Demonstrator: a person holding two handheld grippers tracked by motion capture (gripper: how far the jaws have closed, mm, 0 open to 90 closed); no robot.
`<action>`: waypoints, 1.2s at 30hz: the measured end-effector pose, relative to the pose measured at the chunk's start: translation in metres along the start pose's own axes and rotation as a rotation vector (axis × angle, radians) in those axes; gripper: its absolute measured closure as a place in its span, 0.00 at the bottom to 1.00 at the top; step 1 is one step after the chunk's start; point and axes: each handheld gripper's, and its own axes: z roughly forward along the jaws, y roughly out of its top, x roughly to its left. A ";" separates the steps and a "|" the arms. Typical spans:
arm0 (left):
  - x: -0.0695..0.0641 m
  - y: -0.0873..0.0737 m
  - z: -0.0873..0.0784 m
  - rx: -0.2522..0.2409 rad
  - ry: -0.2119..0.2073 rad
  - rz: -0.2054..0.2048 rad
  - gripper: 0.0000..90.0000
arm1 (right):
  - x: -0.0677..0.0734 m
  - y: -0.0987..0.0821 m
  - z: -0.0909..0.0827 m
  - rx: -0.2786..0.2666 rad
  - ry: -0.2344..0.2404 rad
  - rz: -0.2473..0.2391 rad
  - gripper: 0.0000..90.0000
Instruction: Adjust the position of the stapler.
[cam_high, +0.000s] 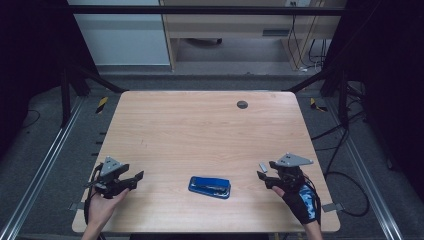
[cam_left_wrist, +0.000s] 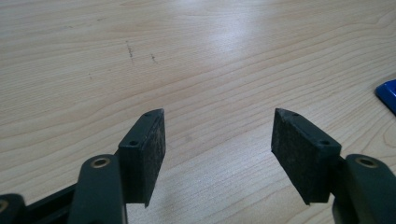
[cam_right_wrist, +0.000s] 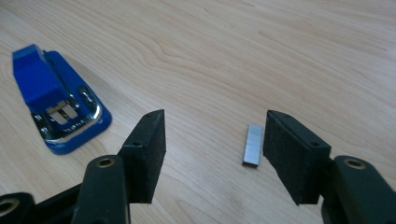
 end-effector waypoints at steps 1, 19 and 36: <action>0.001 0.000 0.000 0.000 -0.001 -0.001 0.40 | 0.002 0.003 0.000 -0.003 0.013 0.000 0.45; 0.001 0.000 0.002 0.025 -0.011 0.010 0.42 | 0.036 0.070 0.018 0.083 0.190 -0.187 0.48; 0.000 -0.001 0.004 0.035 -0.014 0.021 0.42 | 0.068 0.101 0.053 0.258 0.384 -0.319 0.49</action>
